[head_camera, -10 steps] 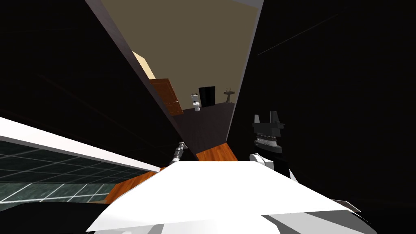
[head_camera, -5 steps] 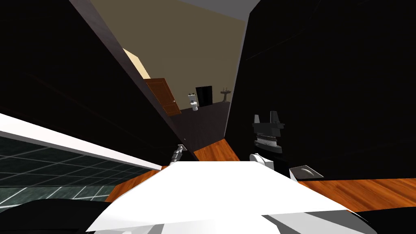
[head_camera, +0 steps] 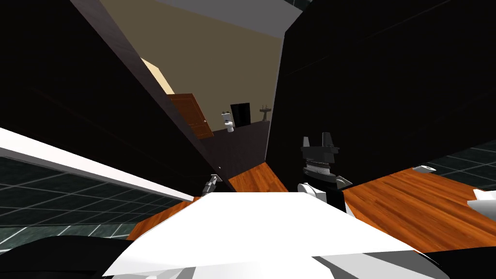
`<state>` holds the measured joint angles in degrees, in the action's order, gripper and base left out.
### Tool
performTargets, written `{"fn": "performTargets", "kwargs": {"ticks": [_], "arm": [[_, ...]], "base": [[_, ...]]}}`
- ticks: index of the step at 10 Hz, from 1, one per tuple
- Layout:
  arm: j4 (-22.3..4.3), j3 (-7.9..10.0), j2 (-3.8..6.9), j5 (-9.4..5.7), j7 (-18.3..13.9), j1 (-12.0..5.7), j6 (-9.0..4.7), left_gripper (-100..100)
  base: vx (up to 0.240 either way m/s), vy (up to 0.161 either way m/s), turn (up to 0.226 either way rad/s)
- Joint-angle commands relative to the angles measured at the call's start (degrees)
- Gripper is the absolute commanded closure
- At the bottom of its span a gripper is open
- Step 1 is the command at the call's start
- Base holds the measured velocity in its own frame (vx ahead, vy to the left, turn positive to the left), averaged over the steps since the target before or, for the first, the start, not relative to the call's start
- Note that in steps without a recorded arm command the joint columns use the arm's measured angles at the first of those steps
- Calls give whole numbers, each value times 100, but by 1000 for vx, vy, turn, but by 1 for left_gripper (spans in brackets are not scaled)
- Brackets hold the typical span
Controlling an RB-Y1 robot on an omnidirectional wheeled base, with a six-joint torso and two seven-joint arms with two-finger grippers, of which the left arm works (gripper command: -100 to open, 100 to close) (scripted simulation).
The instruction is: Pull the door open
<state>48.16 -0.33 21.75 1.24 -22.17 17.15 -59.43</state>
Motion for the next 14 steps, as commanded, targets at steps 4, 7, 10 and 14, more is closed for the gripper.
{"fn": "performTargets", "kwargs": {"ticks": [4, 7, 10, 14], "arm": [[-187, -91, 183, 81, -170, 139, -450, 100], [-320, -120, 219, 103, -203, 118, -573, 100], [-625, -269, 198, 136, -225, -233, -558, 100], [-1056, -460, 164, 169, -240, -893, -495, 100]], "base": [[-238, 69, -172], [-192, 42, -84], [-164, 49, -57], [-222, 64, -48]]}}
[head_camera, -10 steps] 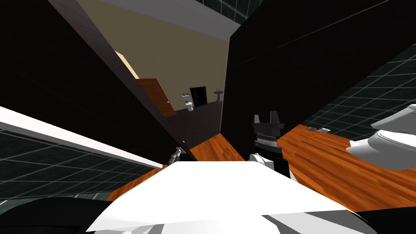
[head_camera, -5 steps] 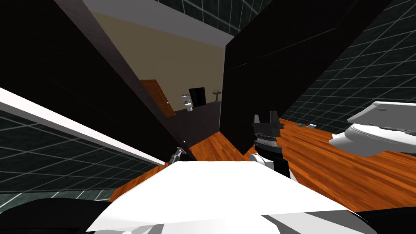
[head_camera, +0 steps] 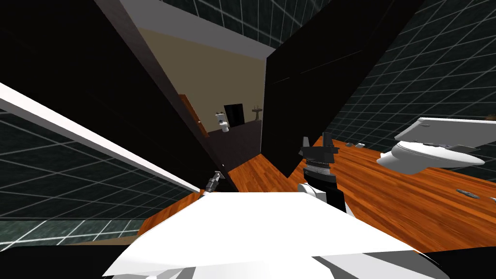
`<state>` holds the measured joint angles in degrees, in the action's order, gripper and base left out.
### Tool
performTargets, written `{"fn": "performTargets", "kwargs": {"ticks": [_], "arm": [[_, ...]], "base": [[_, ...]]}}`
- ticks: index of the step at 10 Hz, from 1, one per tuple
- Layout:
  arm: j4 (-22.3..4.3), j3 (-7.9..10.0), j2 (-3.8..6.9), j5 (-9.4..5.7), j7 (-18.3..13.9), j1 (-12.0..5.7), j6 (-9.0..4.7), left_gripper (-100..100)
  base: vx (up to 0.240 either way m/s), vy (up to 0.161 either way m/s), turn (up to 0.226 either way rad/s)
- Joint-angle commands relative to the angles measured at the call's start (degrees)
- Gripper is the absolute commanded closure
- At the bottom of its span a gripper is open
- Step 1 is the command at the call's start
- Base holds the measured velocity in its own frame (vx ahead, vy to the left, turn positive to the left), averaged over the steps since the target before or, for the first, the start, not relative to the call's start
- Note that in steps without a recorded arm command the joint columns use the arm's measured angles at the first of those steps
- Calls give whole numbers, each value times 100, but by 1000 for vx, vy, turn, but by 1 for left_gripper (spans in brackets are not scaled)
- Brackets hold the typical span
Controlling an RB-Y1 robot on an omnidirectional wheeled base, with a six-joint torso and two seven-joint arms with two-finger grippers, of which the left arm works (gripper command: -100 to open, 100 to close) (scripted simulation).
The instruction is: Pull the door open
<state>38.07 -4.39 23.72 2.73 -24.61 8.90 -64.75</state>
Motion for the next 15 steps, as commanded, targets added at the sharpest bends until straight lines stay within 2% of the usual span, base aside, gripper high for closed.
{"fn": "performTargets", "kwargs": {"ticks": [1, 2, 3, 4, 7, 10, 12, 13, 14, 15], "arm": [[-103, -77, -39, 23, 3, -160, 47, 100], [-213, -123, -49, 31, 1, -343, 68, 100], [-213, -123, -49, 31, 1, -343, 68, 100], [-326, -168, -60, 39, -1, -526, 91, 100], [-547, -255, -84, 55, -4, -859, 141, 100], [-886, -386, -126, 80, -6, -1289, 229, 100], [-1054, -450, -151, 92, -5, -1475, 279, 100], [-1134, -482, -163, 99, -5, -1561, 306, 100], [-1156, -472, -176, 101, -3, -1532, 255, 100], [-1228, -497, -93, 117, -67, -1426, 75, 100]], "base": [[-165, 57, -20], [-151, 55, -34], [-100, 35, -21], [-96, 21, -17], [-135, 60, -36], [-178, 61, -22], [-210, 92, -17], [-159, 100, -12], [-67, 38, -19], [-120, 30, -155]]}}
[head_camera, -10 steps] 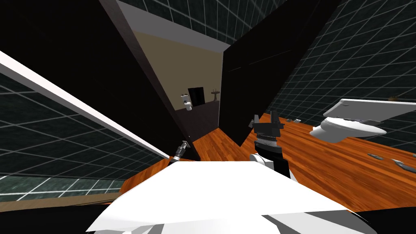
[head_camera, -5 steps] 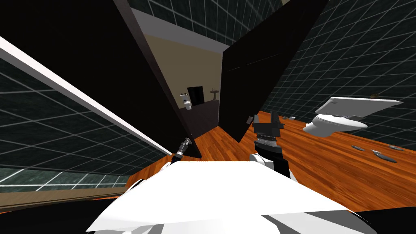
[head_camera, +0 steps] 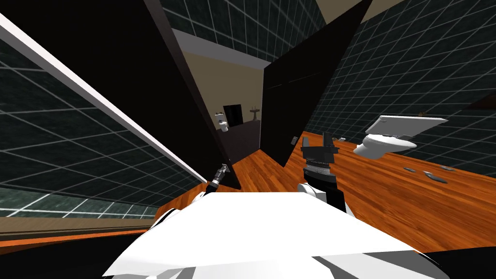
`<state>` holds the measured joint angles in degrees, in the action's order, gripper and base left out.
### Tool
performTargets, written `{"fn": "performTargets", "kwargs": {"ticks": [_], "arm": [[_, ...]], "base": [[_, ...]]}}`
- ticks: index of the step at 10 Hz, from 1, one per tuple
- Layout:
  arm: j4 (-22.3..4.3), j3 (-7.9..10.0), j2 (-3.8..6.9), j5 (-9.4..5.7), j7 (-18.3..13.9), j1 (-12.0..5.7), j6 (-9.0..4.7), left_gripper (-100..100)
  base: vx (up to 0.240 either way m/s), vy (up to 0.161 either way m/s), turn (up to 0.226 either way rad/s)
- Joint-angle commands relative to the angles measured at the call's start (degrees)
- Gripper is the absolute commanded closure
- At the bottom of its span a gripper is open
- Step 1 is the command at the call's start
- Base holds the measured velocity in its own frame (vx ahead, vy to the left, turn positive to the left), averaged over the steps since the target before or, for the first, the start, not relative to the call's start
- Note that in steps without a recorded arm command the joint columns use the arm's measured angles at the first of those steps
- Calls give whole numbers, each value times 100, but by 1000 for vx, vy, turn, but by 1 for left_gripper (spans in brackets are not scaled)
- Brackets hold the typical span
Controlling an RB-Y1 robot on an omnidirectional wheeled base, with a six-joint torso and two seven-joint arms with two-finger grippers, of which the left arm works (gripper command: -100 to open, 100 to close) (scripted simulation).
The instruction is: Pull the door open
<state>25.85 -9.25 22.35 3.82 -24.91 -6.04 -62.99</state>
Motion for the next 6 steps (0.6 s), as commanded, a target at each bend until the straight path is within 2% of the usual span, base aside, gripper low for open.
{"fn": "performTargets", "kwargs": {"ticks": [1, 2, 6], "arm": [[-25, -15, 80, 11, -60, 105, -174, 100], [-25, -15, 80, 11, -60, 105, -174, 100], [-119, -32, 245, 25, -171, 276, -510, 100]], "base": [[-159, 60, -197], [-101, 46, -63], [-84, 37, -109]]}}
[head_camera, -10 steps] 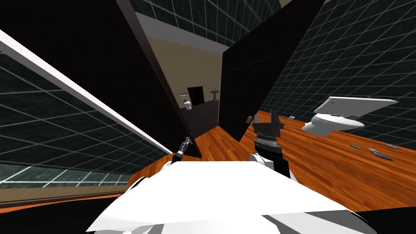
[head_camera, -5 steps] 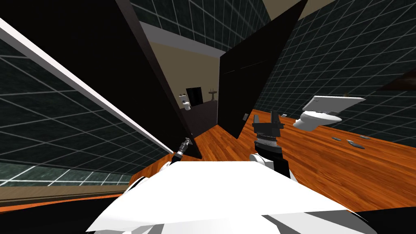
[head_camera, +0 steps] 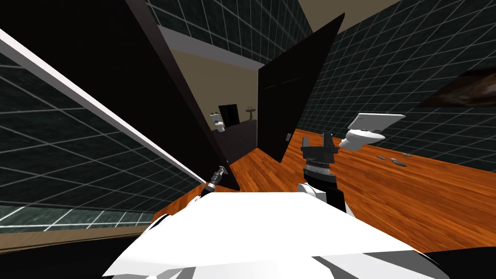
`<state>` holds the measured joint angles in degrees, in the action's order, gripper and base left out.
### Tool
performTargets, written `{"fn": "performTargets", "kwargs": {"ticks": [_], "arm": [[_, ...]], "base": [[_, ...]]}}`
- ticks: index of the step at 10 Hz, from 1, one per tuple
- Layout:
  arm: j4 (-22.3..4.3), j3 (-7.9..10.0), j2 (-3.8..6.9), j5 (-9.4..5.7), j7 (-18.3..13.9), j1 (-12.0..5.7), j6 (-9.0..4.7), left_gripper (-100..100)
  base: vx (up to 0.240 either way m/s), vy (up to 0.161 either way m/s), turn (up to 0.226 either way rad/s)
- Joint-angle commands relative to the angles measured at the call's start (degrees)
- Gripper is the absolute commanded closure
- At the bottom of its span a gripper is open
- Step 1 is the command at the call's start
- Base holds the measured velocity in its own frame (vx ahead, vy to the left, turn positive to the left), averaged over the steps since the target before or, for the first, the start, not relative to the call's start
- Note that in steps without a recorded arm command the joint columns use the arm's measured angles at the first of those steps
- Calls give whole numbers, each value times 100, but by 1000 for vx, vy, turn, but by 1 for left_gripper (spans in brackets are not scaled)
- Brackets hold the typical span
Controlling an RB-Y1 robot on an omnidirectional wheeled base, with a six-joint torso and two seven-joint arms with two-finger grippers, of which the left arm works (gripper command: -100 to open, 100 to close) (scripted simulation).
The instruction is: Pull the door open
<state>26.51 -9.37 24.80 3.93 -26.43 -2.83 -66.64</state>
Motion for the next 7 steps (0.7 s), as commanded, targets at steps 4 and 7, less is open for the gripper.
{"fn": "performTargets", "kwargs": {"ticks": [4, 7], "arm": [[-277, -36, 163, 27, -127, 124, -478, 100], [-239, -42, 227, 32, -171, 191, -610, 100]], "base": [[-92, 52, -101], [-111, 58, -85]]}}
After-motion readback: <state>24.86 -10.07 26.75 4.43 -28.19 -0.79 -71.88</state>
